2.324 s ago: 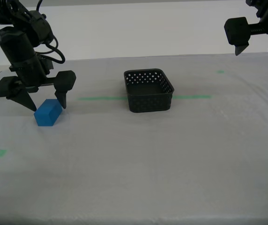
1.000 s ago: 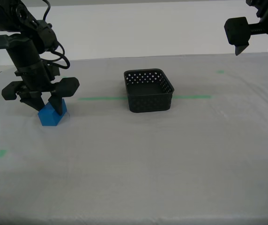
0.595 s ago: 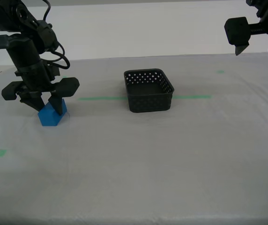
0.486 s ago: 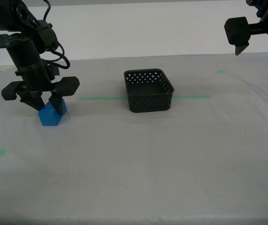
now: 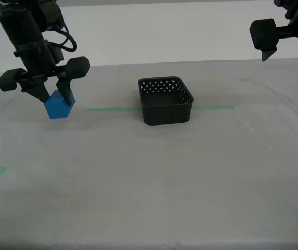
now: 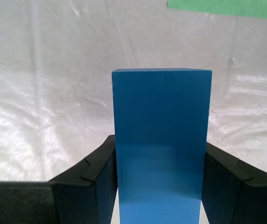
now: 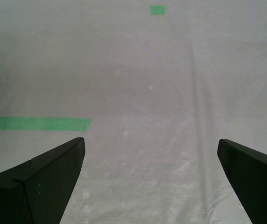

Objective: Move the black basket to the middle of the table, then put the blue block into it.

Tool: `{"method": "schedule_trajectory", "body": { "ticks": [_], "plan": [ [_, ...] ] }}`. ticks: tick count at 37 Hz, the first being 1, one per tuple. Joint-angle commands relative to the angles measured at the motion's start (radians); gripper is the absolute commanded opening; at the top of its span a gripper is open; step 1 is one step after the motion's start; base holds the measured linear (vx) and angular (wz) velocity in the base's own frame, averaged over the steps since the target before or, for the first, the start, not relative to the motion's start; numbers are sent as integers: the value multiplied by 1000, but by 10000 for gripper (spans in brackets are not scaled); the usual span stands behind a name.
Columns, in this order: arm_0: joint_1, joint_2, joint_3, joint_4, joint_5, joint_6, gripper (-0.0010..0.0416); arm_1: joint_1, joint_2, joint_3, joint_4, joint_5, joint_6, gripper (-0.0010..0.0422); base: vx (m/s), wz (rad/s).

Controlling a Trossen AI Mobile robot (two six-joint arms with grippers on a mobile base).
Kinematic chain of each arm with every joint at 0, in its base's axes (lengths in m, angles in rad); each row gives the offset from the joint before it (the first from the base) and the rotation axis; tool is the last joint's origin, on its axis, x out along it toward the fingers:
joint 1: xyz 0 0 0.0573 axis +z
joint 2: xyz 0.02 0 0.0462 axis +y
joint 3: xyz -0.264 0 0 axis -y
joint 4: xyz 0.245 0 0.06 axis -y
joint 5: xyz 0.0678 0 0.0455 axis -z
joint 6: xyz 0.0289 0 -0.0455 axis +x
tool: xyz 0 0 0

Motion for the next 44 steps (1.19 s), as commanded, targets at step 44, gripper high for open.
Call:
{"method": "schedule_trajectory", "body": {
  "ticks": [44],
  "plan": [
    [1, 0, -1, 1, 0, -1, 399, -325, -5, 456, -229, -119, -236, 0, 0, 0]
  ]
}}
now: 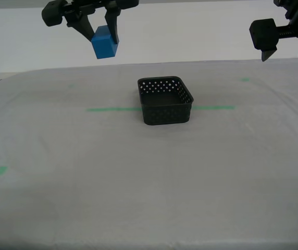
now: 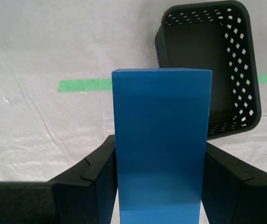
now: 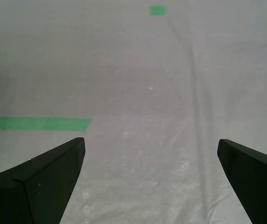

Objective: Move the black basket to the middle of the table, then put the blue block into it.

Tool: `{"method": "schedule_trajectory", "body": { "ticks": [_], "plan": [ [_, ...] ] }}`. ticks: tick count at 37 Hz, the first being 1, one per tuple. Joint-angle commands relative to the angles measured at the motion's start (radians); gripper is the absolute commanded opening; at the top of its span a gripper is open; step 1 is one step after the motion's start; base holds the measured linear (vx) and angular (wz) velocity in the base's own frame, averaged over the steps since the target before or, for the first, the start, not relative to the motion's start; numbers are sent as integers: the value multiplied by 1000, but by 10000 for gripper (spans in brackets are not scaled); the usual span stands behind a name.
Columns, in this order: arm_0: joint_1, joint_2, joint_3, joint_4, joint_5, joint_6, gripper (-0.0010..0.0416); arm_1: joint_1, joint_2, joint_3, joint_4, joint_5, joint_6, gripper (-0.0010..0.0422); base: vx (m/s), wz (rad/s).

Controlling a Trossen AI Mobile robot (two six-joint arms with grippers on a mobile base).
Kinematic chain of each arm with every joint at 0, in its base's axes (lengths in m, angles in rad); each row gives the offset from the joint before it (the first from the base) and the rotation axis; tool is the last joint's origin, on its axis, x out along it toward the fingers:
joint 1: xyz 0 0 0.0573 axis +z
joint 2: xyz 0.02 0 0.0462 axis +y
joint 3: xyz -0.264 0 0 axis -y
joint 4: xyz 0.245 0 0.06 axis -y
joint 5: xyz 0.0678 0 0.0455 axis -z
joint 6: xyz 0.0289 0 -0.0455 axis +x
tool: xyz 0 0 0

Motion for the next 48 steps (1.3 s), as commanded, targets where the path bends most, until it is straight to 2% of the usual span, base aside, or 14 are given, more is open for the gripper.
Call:
{"method": "schedule_trajectory", "body": {
  "ticks": [1, 10, 17, 21, 31, 42, 48],
  "plan": [
    [-1, 0, -1, 0, 0, -1, 398, -17, 0, 1, 4, -18, -30, 0, 0, 0],
    [0, 0, -1, 0, 0, -1, 398, -51, 0, 0, 64, -30, -74, 0, 0, 0],
    [-1, 0, -1, 6, -1, -1, 398, -65, 61, 44, 68, -18, -67, 0, 0, 0],
    [0, 0, -1, 11, -1, -1, 398, -76, 156, 124, 56, -11, -22, 0, 0, 0],
    [0, 0, -1, 13, -1, -1, 399, -100, 370, 369, -30, -11, -21, 0, 0, 0],
    [-1, 0, -1, 13, -1, -1, 398, -129, 585, 647, -109, -8, -90, 0, 0, 0],
    [-1, 0, -1, 16, -1, -1, 399, -142, 687, 744, -111, 31, -114, 0, 0, 0]
  ]
}}
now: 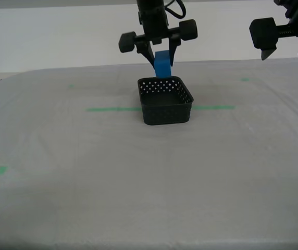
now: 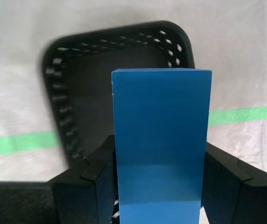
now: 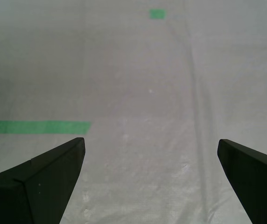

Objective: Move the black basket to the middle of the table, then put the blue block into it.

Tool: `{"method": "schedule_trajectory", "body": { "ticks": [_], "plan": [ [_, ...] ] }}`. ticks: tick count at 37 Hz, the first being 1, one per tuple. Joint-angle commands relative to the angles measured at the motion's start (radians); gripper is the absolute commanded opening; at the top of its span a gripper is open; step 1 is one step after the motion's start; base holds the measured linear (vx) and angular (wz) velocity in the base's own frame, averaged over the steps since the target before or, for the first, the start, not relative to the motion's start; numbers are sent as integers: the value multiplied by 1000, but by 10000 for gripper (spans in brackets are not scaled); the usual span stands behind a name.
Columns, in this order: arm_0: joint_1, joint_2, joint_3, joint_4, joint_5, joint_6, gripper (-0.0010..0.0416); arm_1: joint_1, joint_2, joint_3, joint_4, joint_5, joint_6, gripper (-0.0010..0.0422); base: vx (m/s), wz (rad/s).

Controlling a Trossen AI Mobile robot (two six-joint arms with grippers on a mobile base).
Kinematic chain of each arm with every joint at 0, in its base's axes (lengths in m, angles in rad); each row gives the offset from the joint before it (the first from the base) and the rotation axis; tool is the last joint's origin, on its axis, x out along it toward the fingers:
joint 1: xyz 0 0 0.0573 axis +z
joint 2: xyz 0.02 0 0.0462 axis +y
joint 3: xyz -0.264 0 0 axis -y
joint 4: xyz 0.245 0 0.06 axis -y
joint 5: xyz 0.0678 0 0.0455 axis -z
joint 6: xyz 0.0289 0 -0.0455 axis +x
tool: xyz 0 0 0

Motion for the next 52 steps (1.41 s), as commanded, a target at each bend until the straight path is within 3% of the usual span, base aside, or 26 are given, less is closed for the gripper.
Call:
{"method": "schedule_trajectory", "body": {
  "ticks": [1, 16, 42, 46, 52],
  "plan": [
    [0, 0, -1, 3, -1, -1, 399, -8, 54, 45, -4, 19, -18, 0, 0, 0],
    [0, 0, -1, 7, -2, -1, 399, -16, 172, 50, 16, 24, -38, 0, 0, 0],
    [0, 0, -1, 10, -3, -1, 399, -14, 171, 12, 39, 4, -58, 1, 0, 0],
    [0, 0, -1, 10, -3, -1, 399, -16, 171, 12, 38, 4, -53, 20, 0, 0],
    [0, 0, -1, 10, -3, -1, 398, -15, 171, 12, 37, 4, -32, 87, 0, 0]
  ]
}}
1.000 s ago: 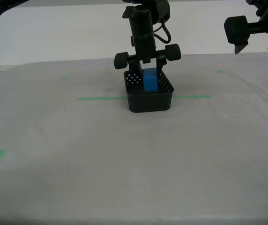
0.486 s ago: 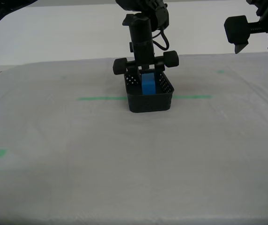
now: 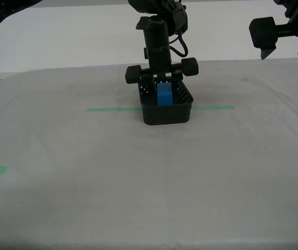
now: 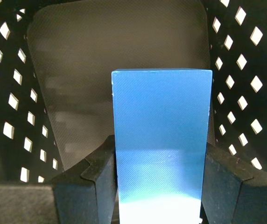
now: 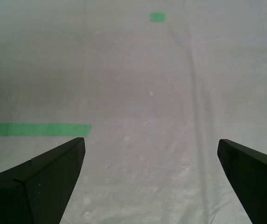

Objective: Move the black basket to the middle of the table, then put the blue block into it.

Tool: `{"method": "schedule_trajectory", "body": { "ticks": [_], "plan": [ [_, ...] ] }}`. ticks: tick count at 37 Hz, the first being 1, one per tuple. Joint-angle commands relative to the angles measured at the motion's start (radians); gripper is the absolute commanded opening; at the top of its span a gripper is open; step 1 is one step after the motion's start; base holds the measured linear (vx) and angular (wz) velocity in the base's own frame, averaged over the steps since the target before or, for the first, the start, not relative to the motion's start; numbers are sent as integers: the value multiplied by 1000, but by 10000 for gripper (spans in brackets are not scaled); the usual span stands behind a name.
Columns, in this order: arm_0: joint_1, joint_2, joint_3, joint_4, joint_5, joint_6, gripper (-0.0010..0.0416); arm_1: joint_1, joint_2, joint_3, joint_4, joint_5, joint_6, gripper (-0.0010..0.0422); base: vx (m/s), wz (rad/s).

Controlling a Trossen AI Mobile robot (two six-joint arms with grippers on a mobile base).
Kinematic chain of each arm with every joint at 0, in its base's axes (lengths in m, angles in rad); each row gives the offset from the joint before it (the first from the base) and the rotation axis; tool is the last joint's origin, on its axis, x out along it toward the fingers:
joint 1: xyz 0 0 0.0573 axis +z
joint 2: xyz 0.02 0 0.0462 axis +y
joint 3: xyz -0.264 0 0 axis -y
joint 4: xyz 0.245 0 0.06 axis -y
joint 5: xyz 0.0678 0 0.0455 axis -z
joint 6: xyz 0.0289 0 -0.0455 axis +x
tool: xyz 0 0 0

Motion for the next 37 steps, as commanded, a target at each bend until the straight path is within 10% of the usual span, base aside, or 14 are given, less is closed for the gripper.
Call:
{"method": "schedule_trajectory", "body": {
  "ticks": [1, 16, 21, 29, 37],
  "plan": [
    [-1, 0, -1, 2, -2, -1, 398, 0, 0, 1, -2, -3, 21, 101, 0, 0],
    [-1, 0, -1, 2, -2, -1, 399, 0, -8, 1, -5, -4, 117, 422, 0, 0],
    [-1, 0, -1, 2, -2, -1, 398, 2, -16, 1, -5, 22, 119, 363, 0, 0],
    [-1, 0, -1, 2, -2, -1, 398, 2, -60, 1, -14, 27, 140, 388, 0, 0],
    [-1, 0, -1, 2, -2, -1, 399, 2, -141, 1, -84, -36, 165, 403, 0, 0]
  ]
}}
